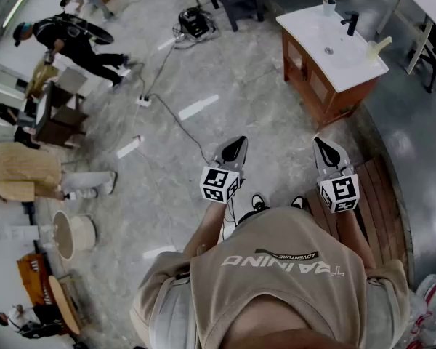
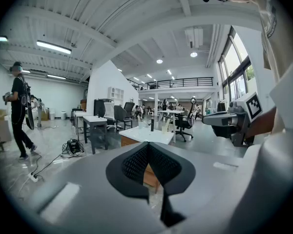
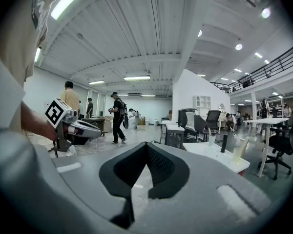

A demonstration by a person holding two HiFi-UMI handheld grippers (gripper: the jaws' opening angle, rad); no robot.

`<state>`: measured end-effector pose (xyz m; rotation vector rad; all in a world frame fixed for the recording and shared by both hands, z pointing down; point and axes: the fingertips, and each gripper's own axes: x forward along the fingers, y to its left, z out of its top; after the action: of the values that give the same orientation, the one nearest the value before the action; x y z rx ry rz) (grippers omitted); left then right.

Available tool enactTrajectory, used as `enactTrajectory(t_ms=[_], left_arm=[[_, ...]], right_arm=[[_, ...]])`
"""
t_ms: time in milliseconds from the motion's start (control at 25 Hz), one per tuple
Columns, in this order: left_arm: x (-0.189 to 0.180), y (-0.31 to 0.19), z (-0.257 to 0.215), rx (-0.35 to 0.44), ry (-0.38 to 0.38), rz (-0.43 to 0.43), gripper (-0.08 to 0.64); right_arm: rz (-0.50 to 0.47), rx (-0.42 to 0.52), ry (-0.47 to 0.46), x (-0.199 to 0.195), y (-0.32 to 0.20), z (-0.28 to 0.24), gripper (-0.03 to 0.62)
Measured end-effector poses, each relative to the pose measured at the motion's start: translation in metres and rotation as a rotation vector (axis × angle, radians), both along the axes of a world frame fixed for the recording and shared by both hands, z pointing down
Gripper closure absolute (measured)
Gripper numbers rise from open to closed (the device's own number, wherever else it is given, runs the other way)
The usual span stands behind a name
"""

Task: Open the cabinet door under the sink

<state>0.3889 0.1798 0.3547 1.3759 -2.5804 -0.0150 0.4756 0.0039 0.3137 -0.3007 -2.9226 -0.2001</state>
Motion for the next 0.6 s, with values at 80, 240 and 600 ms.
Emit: enactTrajectory(t_ms=[80,240,600], left_arm=[[-0.003,0.013,-0.001,-0.005,-0.006,0.002,0.545],[-0.014,0.035,-0.009,-0.004,-0.027,-0.003,0.544],[-0.037,0.062,-0.014,0.048,0.001,-0.044,0.543]], right_arm=[[-0.006,-0.010,-0.008,-0.009,0.017,-0.003,0.591],[-0.030,0.005,-0.044,-0.026,0.045,-0.012,0.592],[-0.029,0.044,-0.025,-0.043,0.061,-0.026,0.591]])
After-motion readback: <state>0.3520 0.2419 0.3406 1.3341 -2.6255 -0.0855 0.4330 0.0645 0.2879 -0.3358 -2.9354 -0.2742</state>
